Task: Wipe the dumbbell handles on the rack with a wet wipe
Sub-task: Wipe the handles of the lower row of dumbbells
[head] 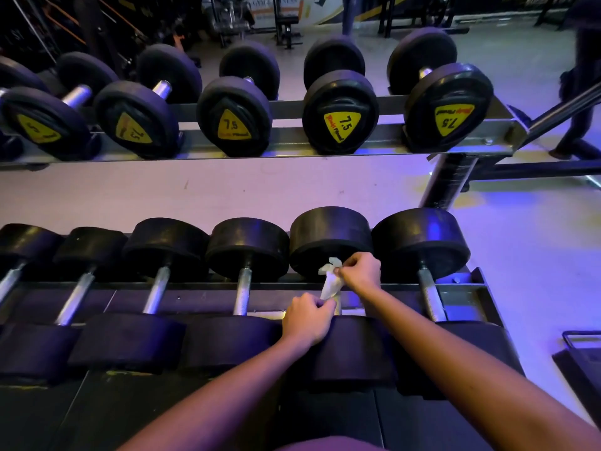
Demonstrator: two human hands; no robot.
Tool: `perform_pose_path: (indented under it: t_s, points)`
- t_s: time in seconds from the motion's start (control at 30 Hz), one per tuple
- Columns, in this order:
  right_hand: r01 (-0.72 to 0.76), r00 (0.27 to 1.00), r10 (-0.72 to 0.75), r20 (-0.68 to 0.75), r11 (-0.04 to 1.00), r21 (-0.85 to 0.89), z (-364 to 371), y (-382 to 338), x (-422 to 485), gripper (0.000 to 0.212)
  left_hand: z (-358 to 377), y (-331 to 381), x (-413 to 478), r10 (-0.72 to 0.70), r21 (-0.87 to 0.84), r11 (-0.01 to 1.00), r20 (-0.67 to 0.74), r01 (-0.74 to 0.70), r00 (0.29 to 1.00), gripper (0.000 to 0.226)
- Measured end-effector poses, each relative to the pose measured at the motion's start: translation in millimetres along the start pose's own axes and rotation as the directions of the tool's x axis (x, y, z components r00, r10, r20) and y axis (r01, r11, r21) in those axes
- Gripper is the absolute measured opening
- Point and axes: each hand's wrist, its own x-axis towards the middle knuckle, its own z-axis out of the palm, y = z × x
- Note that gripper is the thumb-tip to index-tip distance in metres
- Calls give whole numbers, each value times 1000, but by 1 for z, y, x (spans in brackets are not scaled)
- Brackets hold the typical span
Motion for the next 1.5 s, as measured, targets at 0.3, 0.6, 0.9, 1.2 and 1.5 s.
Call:
perform_pose_path:
  t_s: [0.3,0.6,0.9,1.2,1.5]
  points:
    - [-26,999,28,42,998,-49,12,-4,2,22,4,-4,5,-8,1,1000,9,8,1000,41]
    - [28,1000,-29,-8,995,-94,12,-4,5,11,4,-4,5,-13,4,1000,-1,13,1000,39]
    - [43,998,-40,39,996,-82,11,2,5,11,4,-5,5,-5,9,1000,1,5,1000,40]
    - [107,901,99,423,892,-438,0,17,-6,25,1,-2,4,-8,42,999,-8,8,1000,42]
    - [217,891,-29,454,904,-368,-6,27,-10,16,1,-1,3,18,30,999,-5,-18,1000,41]
